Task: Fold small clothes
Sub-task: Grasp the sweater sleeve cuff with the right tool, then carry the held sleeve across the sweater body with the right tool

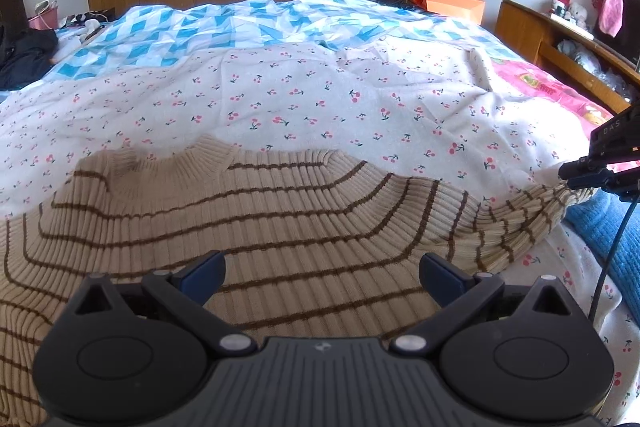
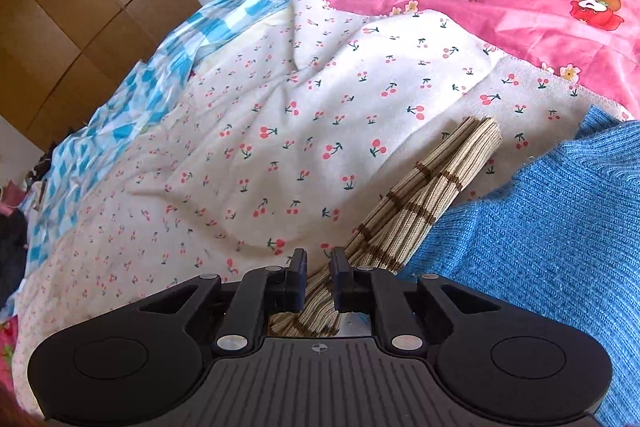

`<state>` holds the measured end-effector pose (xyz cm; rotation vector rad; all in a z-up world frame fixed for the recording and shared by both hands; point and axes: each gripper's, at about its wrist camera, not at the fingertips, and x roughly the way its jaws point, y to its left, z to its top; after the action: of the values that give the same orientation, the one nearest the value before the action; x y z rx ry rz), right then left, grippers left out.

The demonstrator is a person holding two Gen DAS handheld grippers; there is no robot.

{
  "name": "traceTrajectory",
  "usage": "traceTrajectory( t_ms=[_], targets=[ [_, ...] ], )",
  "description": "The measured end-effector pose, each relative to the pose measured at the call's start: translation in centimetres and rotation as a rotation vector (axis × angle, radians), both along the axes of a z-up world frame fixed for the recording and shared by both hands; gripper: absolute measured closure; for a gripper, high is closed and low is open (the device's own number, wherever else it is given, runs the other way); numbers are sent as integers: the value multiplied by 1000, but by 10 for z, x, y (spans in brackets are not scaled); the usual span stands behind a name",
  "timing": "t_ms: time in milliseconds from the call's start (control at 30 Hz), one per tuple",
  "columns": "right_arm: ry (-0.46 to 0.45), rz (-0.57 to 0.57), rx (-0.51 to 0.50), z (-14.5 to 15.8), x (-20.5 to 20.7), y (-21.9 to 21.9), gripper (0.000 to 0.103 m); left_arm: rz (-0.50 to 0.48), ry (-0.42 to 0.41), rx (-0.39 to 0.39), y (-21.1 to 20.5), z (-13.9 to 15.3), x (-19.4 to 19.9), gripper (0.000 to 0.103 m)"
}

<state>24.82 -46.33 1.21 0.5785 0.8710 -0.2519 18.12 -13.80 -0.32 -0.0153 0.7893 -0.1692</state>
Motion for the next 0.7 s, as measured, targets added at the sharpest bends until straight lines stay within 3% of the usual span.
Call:
traceTrajectory(
  t_ms=[133, 500, 600, 700],
  targets=[
    [47, -30, -19, -4, 1, -4, 92, -8, 15, 5, 1, -5, -6, 0],
    [73, -35, -125, 12, -13, -1, 95, -25, 9, -23, 5, -1, -16, 0],
    [86, -55, -184, 17, -13, -4, 85, -19, 18, -40, 8, -2, -18, 0],
    [100, -70, -168, 17, -9, -10, 85, -16, 23, -49, 10, -3, -18, 0]
  ],
)
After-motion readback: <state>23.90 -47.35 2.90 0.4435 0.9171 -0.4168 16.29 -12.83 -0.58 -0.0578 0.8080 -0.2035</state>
